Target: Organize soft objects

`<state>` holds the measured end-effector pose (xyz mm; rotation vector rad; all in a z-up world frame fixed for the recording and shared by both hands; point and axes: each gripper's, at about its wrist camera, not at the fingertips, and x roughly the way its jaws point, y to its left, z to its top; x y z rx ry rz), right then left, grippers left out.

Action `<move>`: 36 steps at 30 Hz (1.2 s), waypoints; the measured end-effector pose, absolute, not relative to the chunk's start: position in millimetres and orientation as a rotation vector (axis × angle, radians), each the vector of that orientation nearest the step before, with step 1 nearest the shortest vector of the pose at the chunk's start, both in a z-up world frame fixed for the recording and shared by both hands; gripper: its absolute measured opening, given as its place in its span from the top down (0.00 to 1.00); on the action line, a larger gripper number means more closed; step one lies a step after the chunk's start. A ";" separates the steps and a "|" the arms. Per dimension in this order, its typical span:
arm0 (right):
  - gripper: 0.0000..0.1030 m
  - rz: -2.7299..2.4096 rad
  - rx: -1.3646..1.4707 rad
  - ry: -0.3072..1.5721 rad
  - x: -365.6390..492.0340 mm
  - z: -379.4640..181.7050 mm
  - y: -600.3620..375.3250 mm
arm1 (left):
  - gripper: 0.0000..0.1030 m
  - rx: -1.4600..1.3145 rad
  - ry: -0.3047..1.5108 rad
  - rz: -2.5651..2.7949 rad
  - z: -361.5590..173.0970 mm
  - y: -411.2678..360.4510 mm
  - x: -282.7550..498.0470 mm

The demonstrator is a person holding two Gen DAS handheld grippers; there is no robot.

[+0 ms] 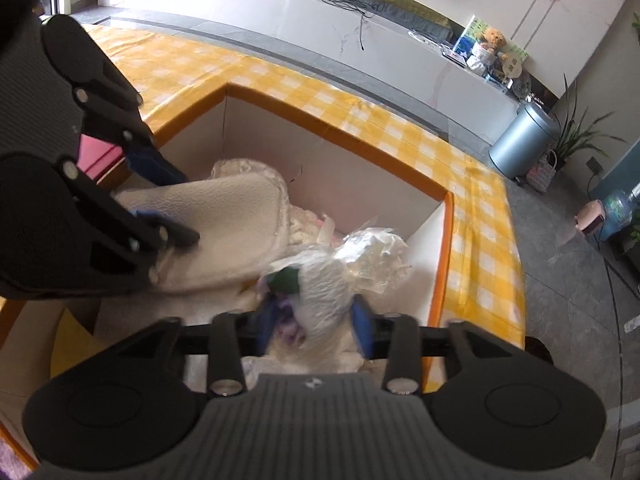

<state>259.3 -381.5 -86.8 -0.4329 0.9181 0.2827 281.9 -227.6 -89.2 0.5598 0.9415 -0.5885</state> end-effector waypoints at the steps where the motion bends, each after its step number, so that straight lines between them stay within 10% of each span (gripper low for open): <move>1: 0.47 0.278 -0.432 0.916 258.5 -83.1 -381.9 | 0.37 0.538 0.933 -0.597 -84.2 -225.2 281.3; 36: 0.07 0.178 -0.096 0.603 43.0 52.6 -335.8 | 0.17 0.219 0.343 -0.417 71.9 -98.7 65.8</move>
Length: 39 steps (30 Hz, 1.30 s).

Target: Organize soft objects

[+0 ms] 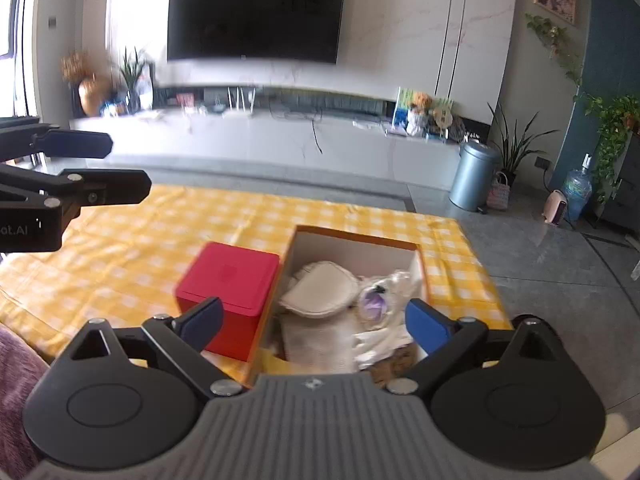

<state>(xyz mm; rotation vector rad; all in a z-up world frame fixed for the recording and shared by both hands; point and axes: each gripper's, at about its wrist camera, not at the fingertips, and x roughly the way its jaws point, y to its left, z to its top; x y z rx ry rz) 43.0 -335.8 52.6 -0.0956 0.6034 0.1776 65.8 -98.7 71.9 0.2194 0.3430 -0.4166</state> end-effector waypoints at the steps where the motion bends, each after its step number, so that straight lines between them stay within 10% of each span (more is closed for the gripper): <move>1: 0.06 0.184 -0.059 0.587 36.0 49.7 -335.4 | 0.17 0.198 0.332 -0.407 71.4 -95.2 61.3; 39: 0.06 -0.041 0.094 0.626 14.0 -78.9 -303.3 | 0.10 0.149 0.591 -0.173 -65.7 -66.2 48.8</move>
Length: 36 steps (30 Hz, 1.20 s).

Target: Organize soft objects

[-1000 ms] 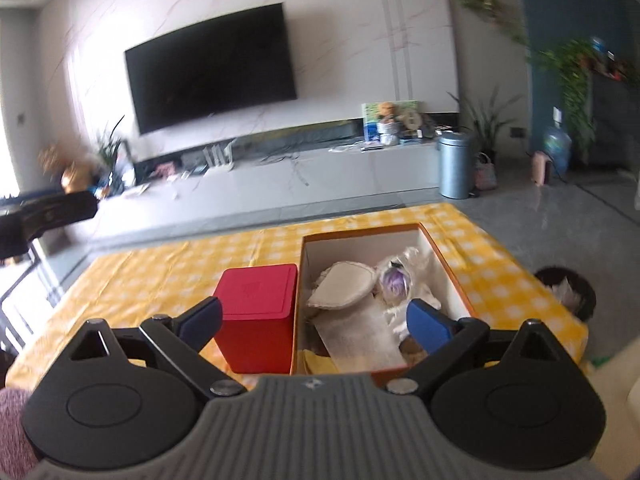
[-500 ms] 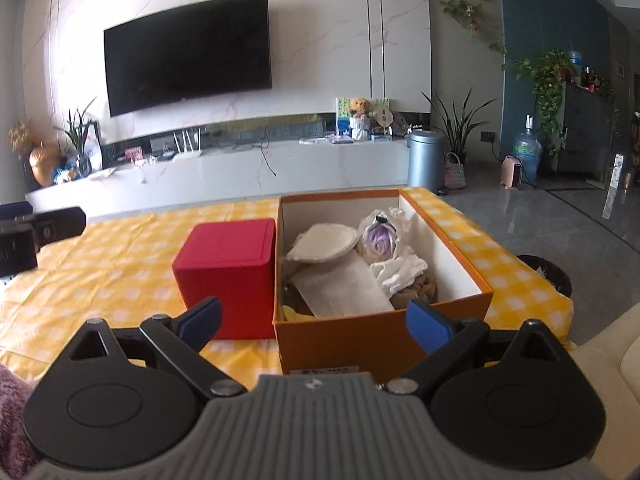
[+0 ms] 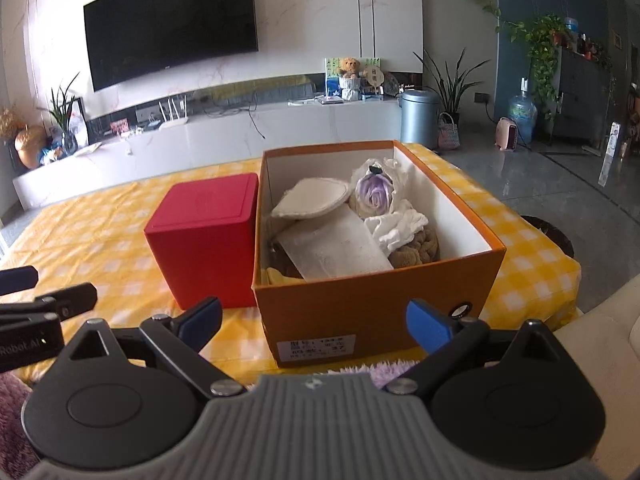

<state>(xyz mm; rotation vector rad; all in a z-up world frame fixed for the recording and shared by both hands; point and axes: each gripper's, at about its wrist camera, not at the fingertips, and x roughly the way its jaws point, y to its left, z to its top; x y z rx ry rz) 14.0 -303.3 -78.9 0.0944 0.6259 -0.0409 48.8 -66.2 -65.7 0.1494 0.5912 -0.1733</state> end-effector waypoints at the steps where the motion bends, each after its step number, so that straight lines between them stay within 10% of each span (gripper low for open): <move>1: 0.06 -0.041 0.092 0.629 14.5 -78.9 -302.7 | 0.10 0.151 0.599 -0.175 -66.9 -66.4 49.0; 36: 0.06 -0.053 0.060 0.619 11.0 -77.9 -298.4 | 0.10 0.140 0.603 -0.169 -57.8 -64.3 44.6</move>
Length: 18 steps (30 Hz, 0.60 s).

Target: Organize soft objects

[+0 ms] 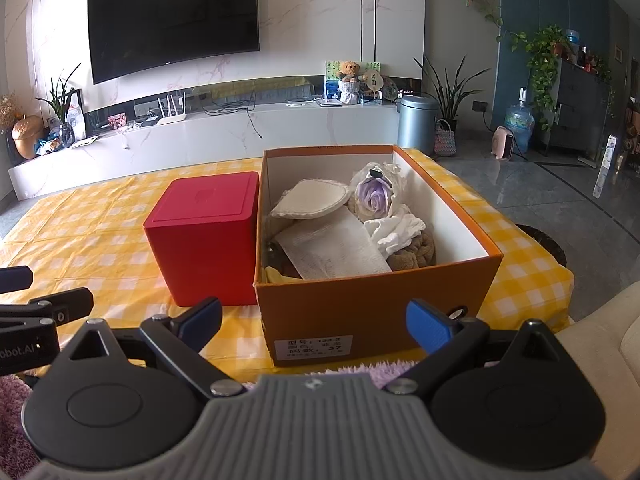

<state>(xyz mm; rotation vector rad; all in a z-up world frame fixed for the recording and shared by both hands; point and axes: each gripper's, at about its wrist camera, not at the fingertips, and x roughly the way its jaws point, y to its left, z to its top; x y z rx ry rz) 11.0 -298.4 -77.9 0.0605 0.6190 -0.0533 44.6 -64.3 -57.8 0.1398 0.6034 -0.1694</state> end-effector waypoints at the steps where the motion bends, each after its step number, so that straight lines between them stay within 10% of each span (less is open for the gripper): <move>1: 0.06 -0.053 0.060 0.619 10.8 -77.8 -298.5 | 0.10 0.140 0.604 -0.170 -57.7 -64.1 44.7; 18: 0.06 -0.053 0.060 0.618 10.6 -77.5 -298.0 | 0.10 0.137 0.599 -0.156 -54.4 -63.8 43.9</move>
